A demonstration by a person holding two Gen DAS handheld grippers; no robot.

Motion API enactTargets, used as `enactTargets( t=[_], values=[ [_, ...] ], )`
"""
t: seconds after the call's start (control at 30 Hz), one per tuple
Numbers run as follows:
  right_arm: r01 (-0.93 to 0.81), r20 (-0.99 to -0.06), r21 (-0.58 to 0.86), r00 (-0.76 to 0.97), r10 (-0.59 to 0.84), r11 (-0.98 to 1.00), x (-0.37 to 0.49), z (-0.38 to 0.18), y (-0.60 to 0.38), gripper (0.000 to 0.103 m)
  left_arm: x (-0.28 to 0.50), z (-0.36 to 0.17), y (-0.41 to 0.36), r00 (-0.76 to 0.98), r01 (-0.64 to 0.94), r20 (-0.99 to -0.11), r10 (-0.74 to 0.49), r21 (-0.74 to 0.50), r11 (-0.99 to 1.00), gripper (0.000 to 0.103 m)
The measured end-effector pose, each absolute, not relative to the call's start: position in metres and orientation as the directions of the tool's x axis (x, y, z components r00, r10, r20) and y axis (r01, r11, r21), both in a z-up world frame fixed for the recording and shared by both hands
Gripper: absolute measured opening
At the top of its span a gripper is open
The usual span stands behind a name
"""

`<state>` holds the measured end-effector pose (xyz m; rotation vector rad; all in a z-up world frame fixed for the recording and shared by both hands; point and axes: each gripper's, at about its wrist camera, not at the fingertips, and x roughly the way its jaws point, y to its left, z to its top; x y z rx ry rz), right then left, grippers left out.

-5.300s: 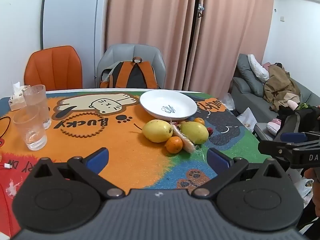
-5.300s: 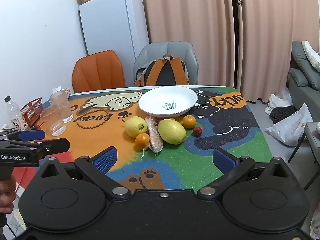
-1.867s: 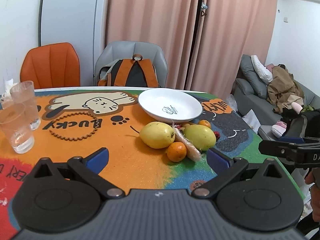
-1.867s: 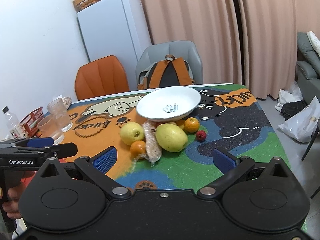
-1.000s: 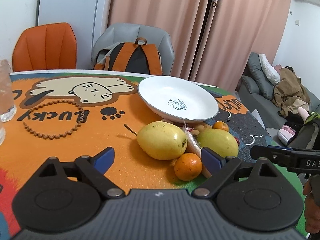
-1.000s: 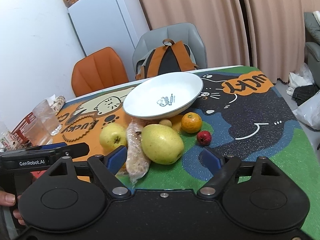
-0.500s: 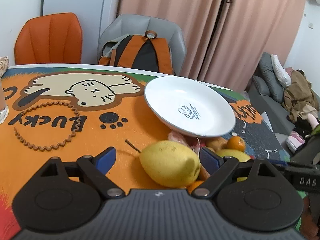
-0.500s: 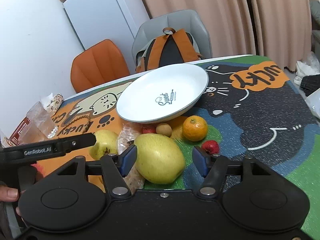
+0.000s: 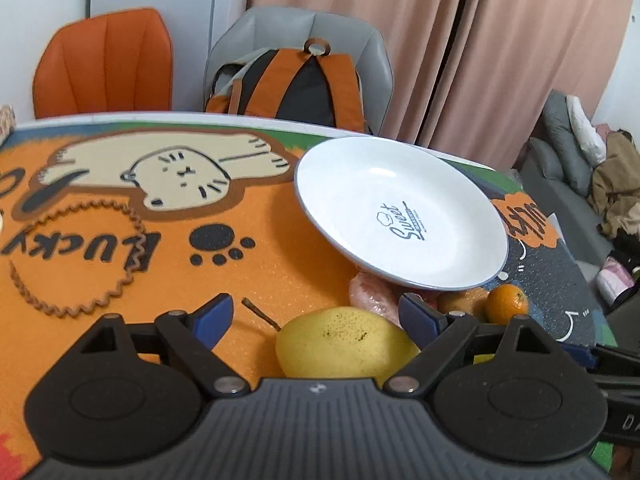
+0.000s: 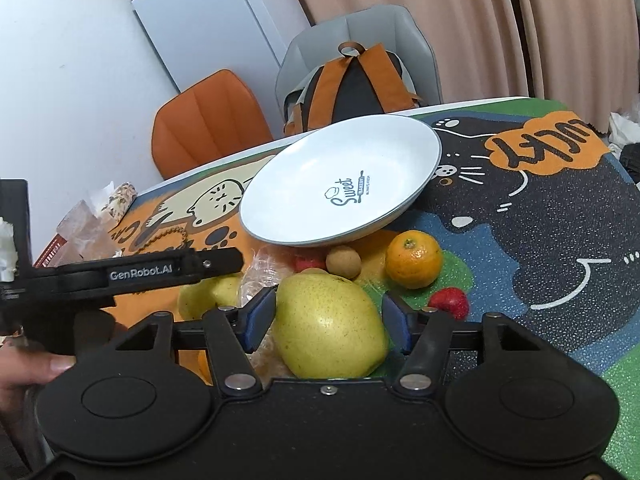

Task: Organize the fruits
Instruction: 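Grasp the yellow pear with the left tool while the right tool grasps the pale green pear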

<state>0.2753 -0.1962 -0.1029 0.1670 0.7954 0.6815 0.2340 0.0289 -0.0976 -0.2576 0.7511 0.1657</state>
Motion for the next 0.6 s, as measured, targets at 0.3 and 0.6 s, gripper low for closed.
enactTargets(
  t=[0.3,0.6],
  values=[
    [-0.48,-0.628,0.384,0.49,0.604,0.789,0.276,-0.11,-0.19,0.063,0.224,-0.099,0.027,0.712,-0.205,-0.702,0.016,-0.186,0.961,0.09],
    [-0.467,-0.668,0.353,0.48,0.568,0.811,0.267,-0.12,-0.183,0.062,0.201,-0.099,0.03,0.707,-0.155,-0.706,-0.043,-0.214,0.964,0.09]
  ],
)
